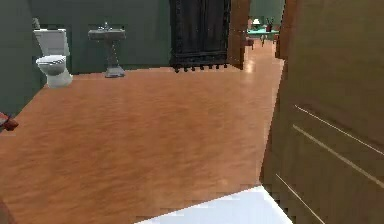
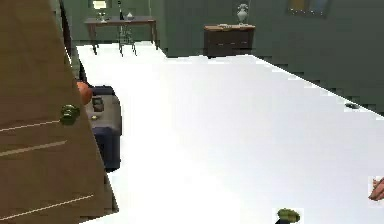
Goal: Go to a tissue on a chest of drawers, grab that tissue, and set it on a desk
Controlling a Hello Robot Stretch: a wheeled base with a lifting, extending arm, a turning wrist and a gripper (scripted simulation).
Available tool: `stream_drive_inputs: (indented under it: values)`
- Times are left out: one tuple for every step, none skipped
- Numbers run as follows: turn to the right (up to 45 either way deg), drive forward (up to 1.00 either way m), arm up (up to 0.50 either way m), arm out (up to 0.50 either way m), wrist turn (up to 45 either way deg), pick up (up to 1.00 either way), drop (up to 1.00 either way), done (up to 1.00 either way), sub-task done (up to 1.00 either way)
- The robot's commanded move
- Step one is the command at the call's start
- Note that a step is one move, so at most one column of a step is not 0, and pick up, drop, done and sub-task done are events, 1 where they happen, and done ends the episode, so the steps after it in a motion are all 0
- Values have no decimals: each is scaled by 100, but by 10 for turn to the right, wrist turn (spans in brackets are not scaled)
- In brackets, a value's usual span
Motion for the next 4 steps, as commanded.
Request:
stream_drive_inputs:
  values:
    - [0, 100, 0, 0, 0, 0, 0, 0, 0]
    - [-60, 0, 0, 0, 0, 0, 0, 0, 0]
    - [0, 30, 0, 0, 0, 0, 0, 0, 0]
    - [300, 0, 0, 0, 0, 0, 0, 0, 0]
